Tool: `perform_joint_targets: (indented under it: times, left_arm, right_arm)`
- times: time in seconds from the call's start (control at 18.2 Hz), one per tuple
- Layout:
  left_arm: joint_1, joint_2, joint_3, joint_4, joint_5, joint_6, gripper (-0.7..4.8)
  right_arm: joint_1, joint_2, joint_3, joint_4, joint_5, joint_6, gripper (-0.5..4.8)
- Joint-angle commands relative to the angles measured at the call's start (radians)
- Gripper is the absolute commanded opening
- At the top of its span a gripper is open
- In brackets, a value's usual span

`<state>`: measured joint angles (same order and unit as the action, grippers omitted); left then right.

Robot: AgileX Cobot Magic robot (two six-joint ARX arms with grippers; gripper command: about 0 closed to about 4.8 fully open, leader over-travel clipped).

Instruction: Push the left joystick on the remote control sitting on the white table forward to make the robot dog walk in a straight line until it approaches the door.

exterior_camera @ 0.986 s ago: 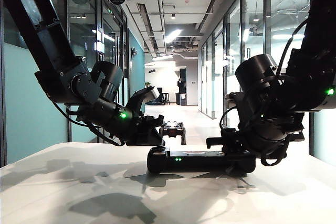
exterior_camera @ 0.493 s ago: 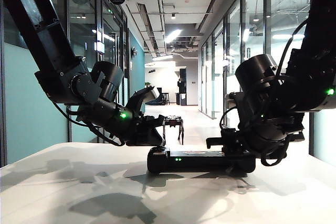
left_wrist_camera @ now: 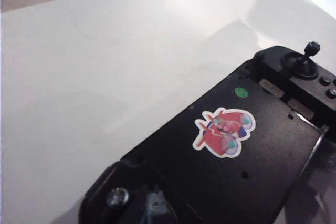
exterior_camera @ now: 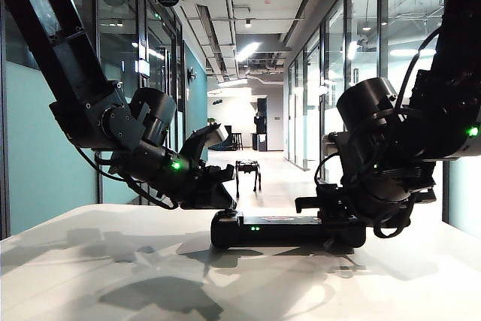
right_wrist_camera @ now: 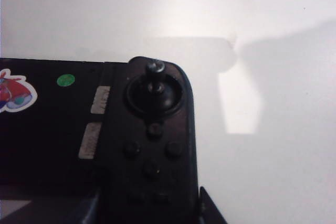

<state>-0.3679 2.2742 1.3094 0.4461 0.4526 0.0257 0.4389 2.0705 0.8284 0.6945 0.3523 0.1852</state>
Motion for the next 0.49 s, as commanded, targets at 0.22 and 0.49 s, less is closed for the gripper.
perform_joint_targets:
  times: [0.22,0.49]
  left_arm:
    - [0.001,0.001,0.004,0.012,-0.003,0.001,-0.05]
    - [0.001,-0.011,0.004,-0.012,0.02,0.0,-0.05]
  right_arm:
    - [-0.001,-0.005,0.002,0.006,0.008,-0.002,1.79]
    - [-0.001,-0.005,0.002,0.006,0.009,-0.002,1.79]
